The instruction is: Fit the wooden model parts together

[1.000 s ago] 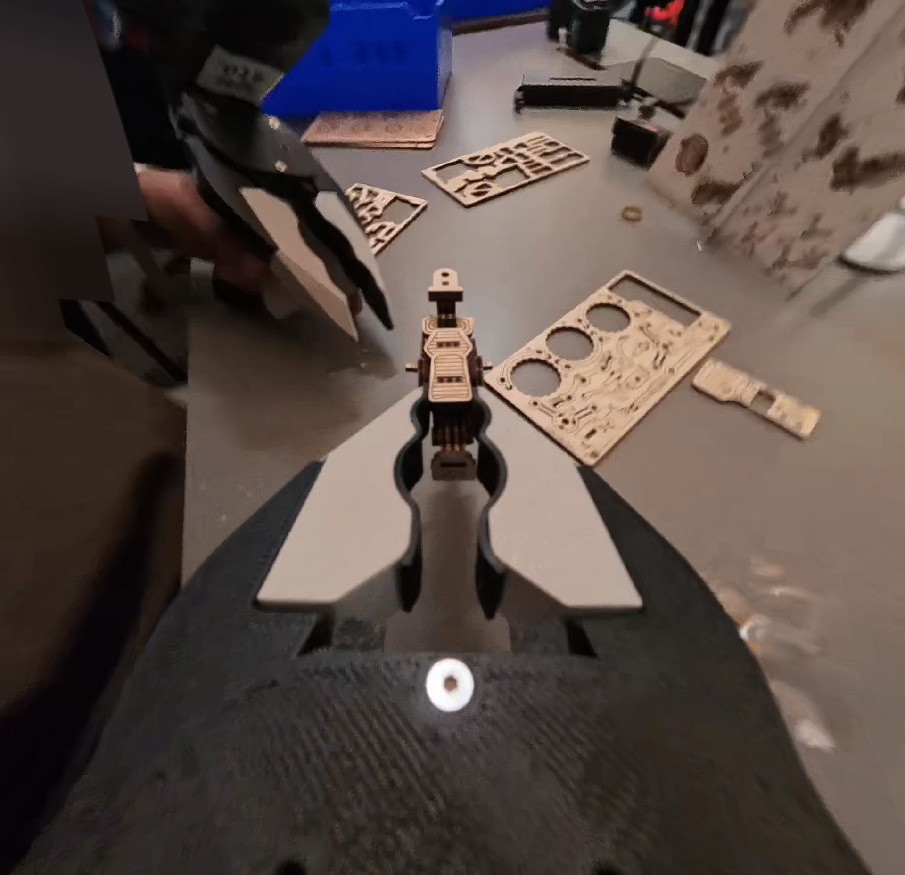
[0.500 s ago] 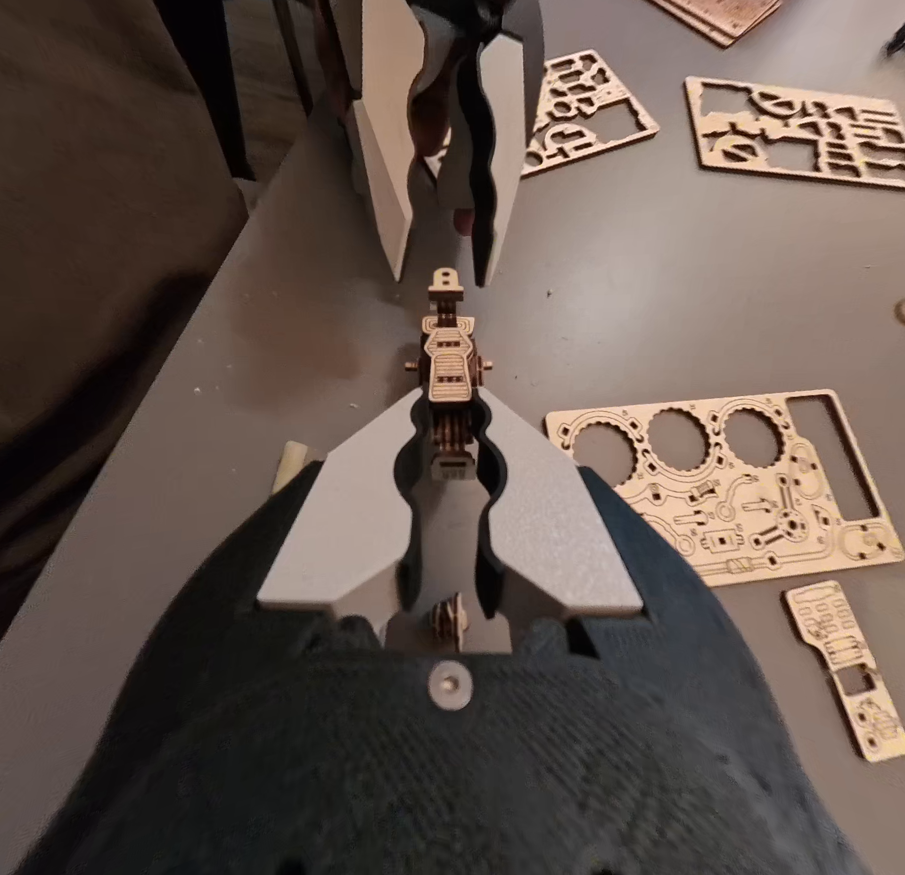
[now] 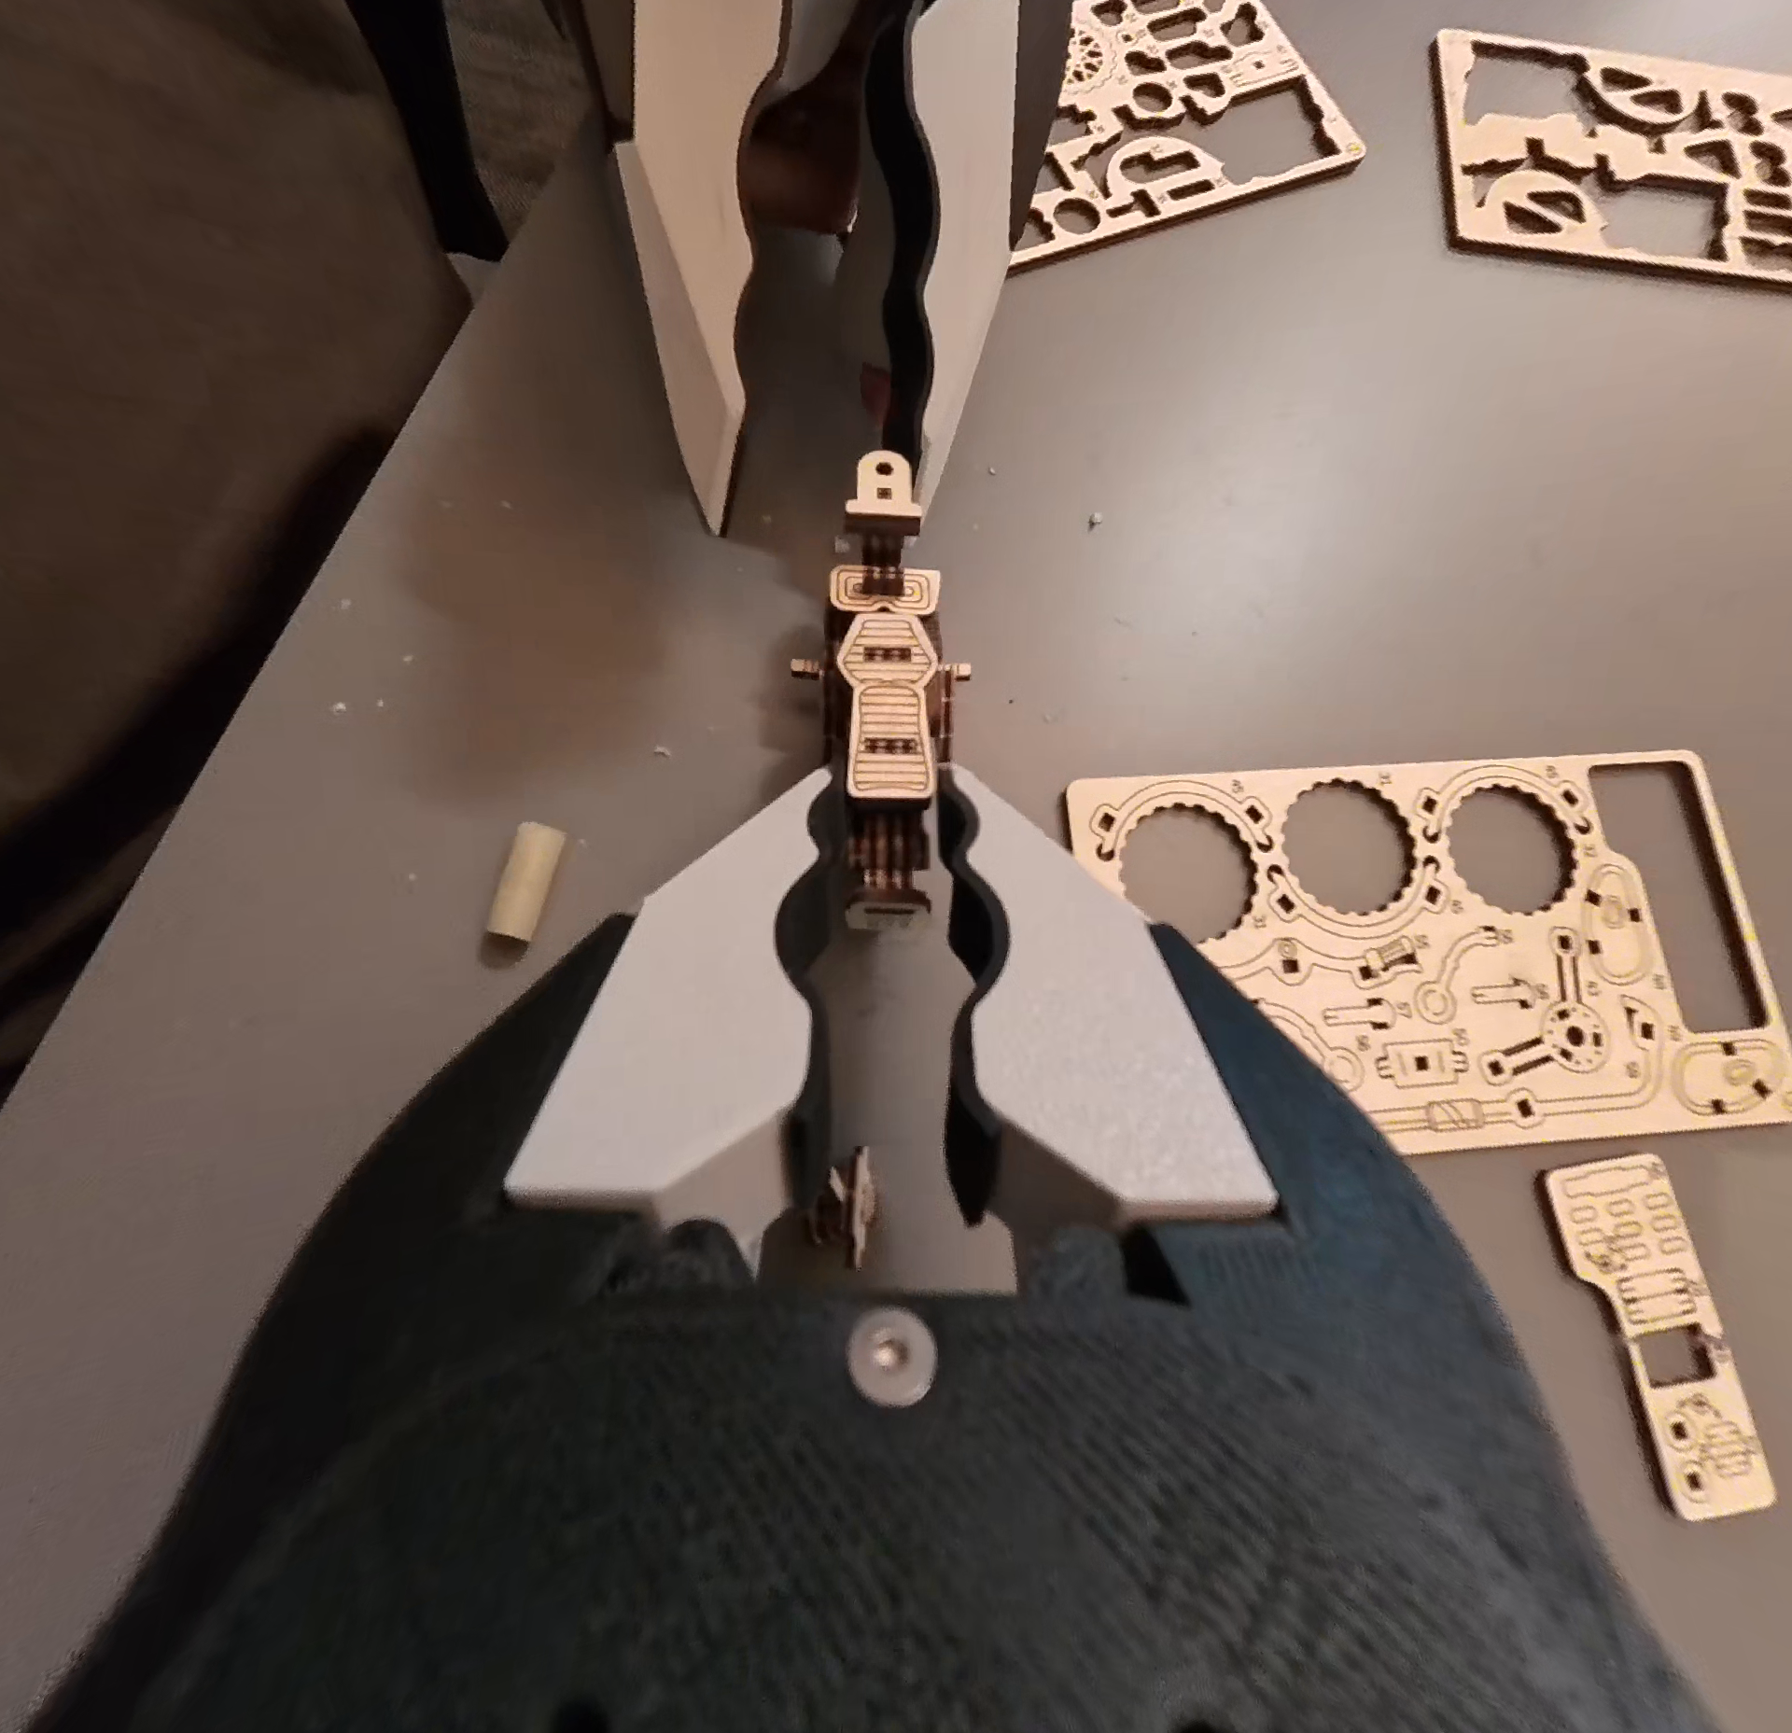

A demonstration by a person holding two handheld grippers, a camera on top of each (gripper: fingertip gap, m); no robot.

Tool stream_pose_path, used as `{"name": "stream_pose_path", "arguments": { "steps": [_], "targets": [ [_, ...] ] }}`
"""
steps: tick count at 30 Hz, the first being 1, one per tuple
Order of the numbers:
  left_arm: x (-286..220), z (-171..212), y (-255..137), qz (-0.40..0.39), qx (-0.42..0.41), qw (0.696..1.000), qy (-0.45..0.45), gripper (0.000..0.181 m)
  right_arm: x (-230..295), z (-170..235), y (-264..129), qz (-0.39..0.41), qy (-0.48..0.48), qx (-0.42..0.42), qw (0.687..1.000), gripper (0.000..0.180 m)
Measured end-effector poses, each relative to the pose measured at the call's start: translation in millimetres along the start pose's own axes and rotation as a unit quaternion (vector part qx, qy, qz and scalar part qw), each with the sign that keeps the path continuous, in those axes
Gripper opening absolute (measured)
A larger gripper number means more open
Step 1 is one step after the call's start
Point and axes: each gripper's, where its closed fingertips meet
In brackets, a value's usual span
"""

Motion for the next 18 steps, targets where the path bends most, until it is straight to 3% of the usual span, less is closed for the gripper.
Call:
{"name": "stream_pose_path", "arguments": {
  "steps": [18],
  "targets": [
    [0,-1,2,-0.004,-0.001,1.0,0.001,0.037,4,13,-12,0.001,0.03,0.024,0.999,0.031]
  ]
}}
Point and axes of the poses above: each gripper's, where its closed fingertips meet, y out along the fingers, z out of its underside, x = y × z across the jaws
